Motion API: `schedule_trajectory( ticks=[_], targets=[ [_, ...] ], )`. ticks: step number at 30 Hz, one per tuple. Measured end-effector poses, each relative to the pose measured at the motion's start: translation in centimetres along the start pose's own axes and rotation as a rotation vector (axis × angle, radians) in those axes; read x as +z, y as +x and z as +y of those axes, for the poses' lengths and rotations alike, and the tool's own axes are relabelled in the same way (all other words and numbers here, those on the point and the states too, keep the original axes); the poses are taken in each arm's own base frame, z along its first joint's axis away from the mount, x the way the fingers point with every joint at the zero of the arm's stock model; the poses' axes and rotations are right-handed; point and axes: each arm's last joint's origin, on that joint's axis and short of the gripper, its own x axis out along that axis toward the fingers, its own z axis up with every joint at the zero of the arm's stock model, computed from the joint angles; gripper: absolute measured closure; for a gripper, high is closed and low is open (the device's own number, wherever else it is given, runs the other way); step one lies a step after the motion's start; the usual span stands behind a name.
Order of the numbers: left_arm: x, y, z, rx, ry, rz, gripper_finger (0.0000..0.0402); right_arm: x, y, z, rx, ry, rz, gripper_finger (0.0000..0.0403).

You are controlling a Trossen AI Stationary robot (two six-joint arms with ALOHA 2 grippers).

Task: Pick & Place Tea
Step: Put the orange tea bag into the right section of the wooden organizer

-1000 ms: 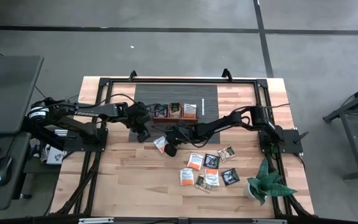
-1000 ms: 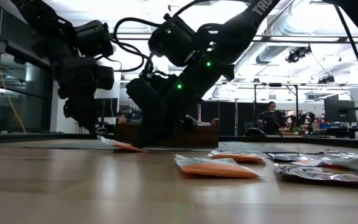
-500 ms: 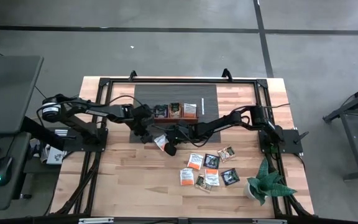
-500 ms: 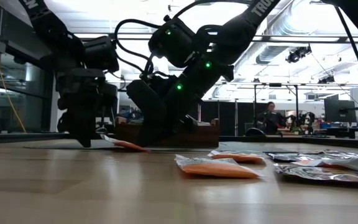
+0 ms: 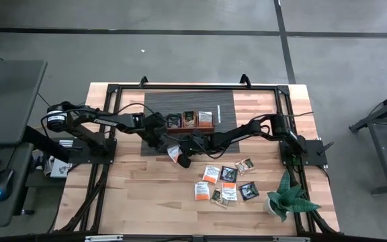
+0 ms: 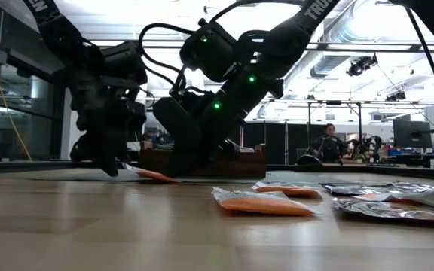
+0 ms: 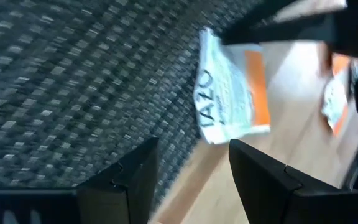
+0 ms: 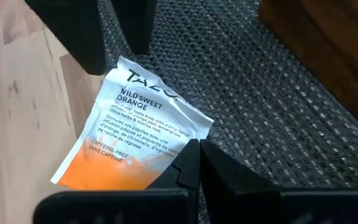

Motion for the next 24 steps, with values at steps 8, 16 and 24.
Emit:
schedule_trajectory(
  ticks=[8,16,24],
  targets=[
    [0.54,-0.03,-0.40,-0.037,-0.056,-0.055,0.0208,0.01,0.00,-0.02,-0.002,0.000,-0.001,0.0399],
    [0.50,-0.03,-0.38,-0.035,-0.108,-0.050,0.0208,0.02,0.00,-0.02,-0.002,0.001,-0.002,0.0396],
    [0.57,-0.04,-0.43,-0.042,-0.133,-0.056,0.0208,0.02,0.00,-0.02,-0.001,0.001,-0.002,0.0400]
  ],
)
